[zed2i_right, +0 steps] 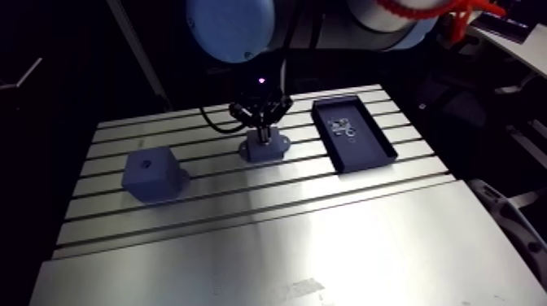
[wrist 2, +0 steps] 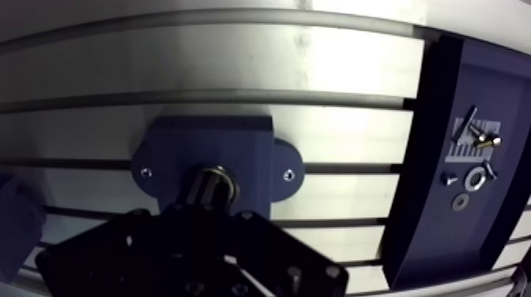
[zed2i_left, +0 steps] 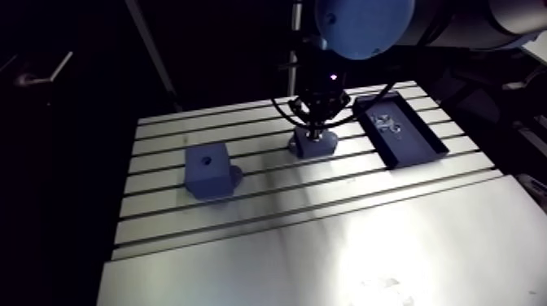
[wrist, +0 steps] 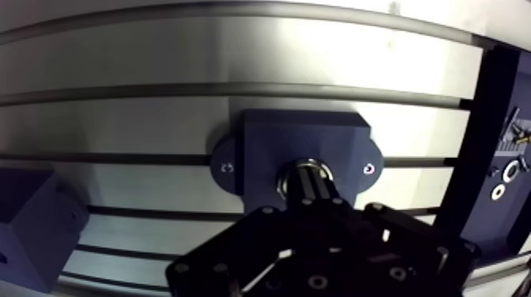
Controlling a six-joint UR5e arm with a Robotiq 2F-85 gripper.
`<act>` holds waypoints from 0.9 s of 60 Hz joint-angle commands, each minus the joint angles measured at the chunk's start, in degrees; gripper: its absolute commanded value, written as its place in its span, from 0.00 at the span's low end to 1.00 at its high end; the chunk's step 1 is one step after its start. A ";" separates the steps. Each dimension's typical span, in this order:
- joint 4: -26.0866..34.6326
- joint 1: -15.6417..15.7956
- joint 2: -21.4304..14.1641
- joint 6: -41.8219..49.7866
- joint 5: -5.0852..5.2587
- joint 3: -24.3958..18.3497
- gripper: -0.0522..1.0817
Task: Pick up the bearing and press it into the housing until flush.
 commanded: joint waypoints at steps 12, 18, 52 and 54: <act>-0.07 -0.01 0.01 -0.03 0.08 0.14 1.00; -0.07 -0.01 0.01 -0.03 0.08 0.14 1.00; -0.15 -0.09 0.01 -0.12 0.07 0.22 1.00; -0.15 -0.09 0.01 -0.12 0.08 0.22 1.00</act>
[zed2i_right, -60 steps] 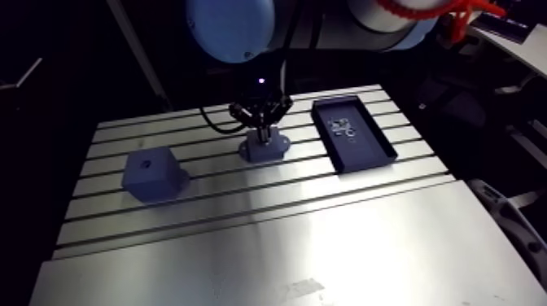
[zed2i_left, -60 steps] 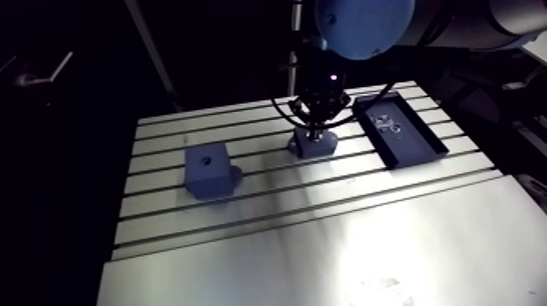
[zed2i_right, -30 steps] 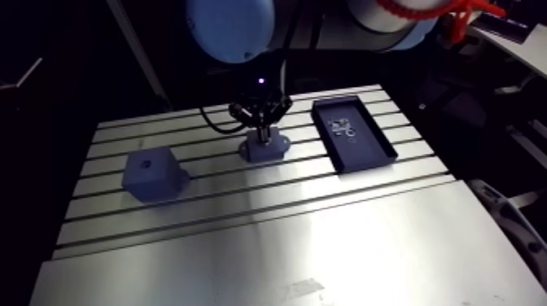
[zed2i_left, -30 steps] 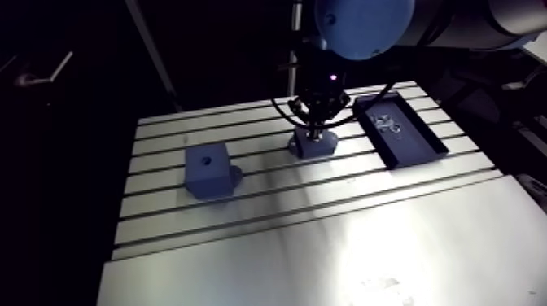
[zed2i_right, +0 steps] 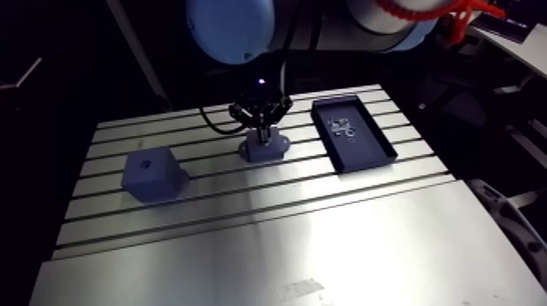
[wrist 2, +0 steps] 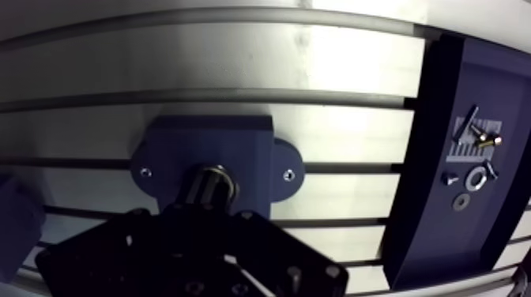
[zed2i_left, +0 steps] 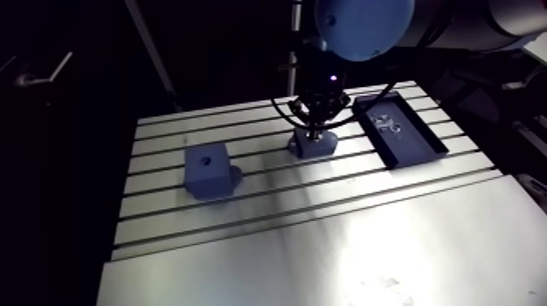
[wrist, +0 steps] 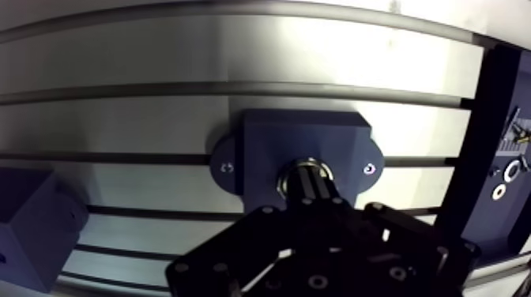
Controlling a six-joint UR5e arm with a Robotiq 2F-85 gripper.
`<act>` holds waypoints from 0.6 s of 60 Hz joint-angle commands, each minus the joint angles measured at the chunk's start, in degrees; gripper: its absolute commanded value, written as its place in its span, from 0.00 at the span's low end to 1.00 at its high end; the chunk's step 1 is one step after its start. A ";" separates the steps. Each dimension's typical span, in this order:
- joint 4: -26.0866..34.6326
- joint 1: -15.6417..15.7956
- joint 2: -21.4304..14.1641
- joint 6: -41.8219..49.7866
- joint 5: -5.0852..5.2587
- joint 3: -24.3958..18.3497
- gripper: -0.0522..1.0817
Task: Pick up the bearing and press it into the housing until flush.
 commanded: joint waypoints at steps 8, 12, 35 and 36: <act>-0.01 -0.02 0.00 -0.07 0.08 0.18 1.00; -0.01 -0.02 0.00 0.00 0.08 0.18 1.00; -0.01 -0.10 0.00 -0.08 -0.01 0.36 1.00; -0.01 -0.10 0.00 -0.08 -0.01 0.36 1.00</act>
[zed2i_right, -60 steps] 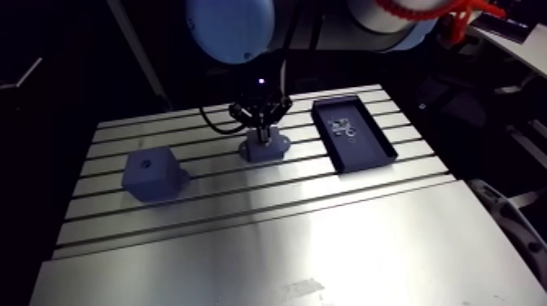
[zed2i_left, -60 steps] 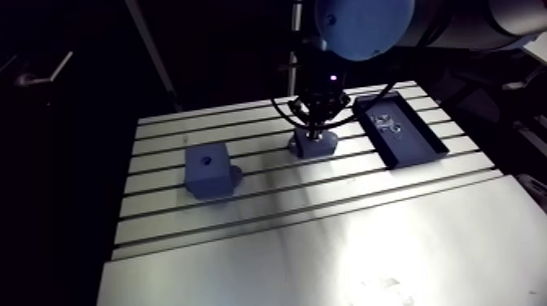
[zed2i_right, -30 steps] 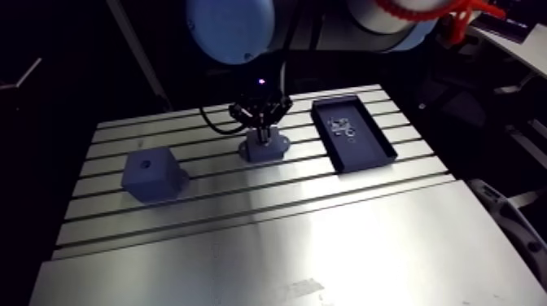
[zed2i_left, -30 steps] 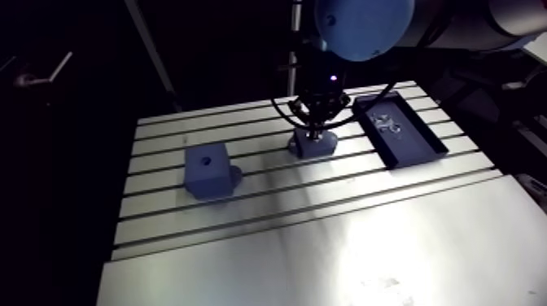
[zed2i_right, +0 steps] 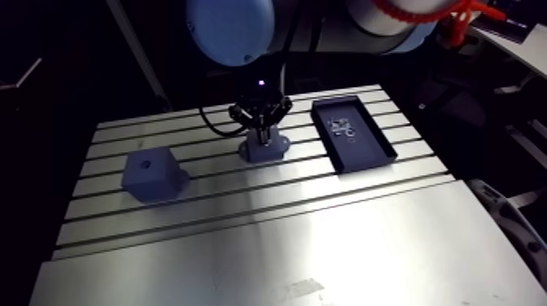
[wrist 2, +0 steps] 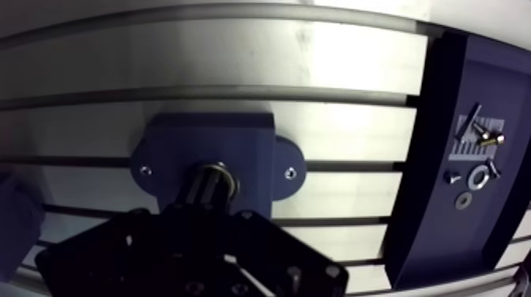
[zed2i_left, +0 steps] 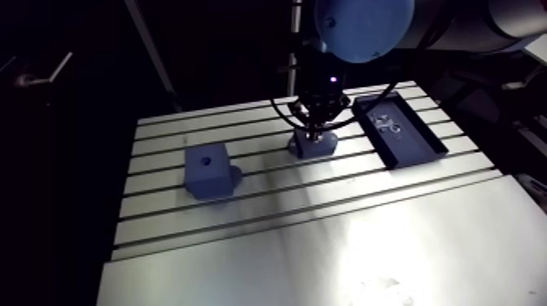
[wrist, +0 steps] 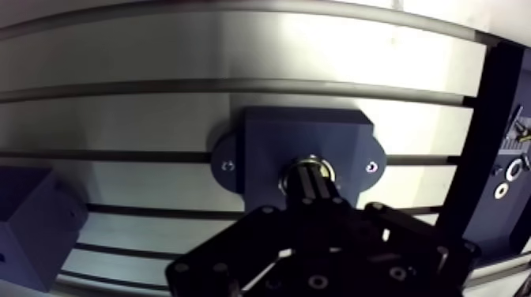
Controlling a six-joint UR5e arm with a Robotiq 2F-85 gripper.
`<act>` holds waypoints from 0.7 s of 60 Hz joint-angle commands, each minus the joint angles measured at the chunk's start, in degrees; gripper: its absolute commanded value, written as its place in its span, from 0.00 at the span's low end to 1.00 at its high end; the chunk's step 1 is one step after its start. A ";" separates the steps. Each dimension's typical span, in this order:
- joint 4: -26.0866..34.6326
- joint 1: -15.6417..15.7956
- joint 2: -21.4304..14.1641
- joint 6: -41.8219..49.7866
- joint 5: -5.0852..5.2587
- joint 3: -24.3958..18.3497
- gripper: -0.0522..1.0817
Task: Pick up the bearing and press it into the housing until flush.
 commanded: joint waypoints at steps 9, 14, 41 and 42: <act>0.01 -0.09 -0.06 -0.06 -0.03 0.09 1.00; 0.01 -0.09 -0.06 -0.06 0.04 0.00 1.00; 1.62 0.25 -4.05 0.03 0.23 -1.29 0.97; 2.12 0.26 -4.55 0.03 0.23 -1.39 0.96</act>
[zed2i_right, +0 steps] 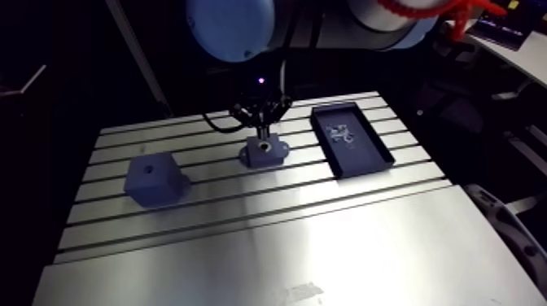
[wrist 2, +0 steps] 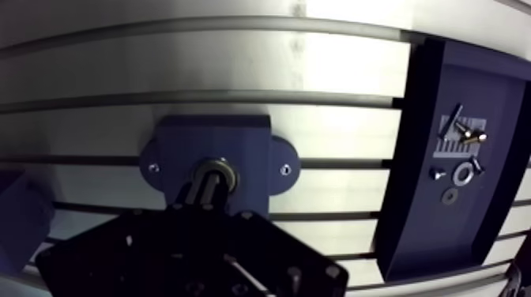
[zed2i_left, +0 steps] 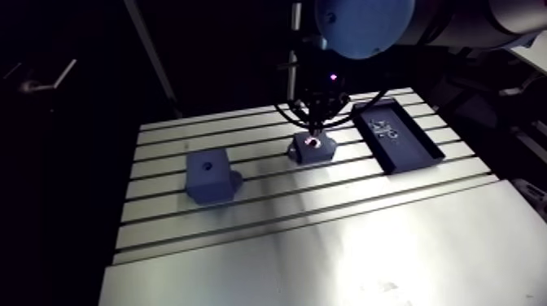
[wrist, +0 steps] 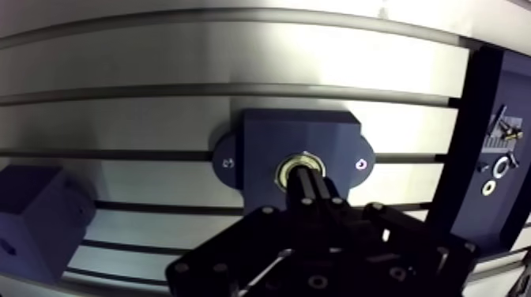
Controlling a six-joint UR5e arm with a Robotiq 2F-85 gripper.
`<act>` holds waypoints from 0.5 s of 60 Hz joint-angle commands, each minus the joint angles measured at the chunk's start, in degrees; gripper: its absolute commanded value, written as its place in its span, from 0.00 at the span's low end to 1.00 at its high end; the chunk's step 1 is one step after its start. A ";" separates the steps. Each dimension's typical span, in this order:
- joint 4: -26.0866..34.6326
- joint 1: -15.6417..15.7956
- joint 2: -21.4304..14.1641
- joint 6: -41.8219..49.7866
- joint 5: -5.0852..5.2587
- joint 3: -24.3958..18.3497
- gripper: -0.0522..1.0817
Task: Pick up the bearing and press it into the housing until flush.
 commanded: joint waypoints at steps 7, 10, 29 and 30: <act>6.48 0.32 -4.44 0.52 -0.18 -1.56 0.44; 12.66 0.34 -5.47 0.61 -0.14 -2.99 0.06; 32.51 0.15 -13.71 1.14 -0.28 -13.39 0.05; 32.51 0.15 -13.71 1.14 -0.28 -13.39 0.05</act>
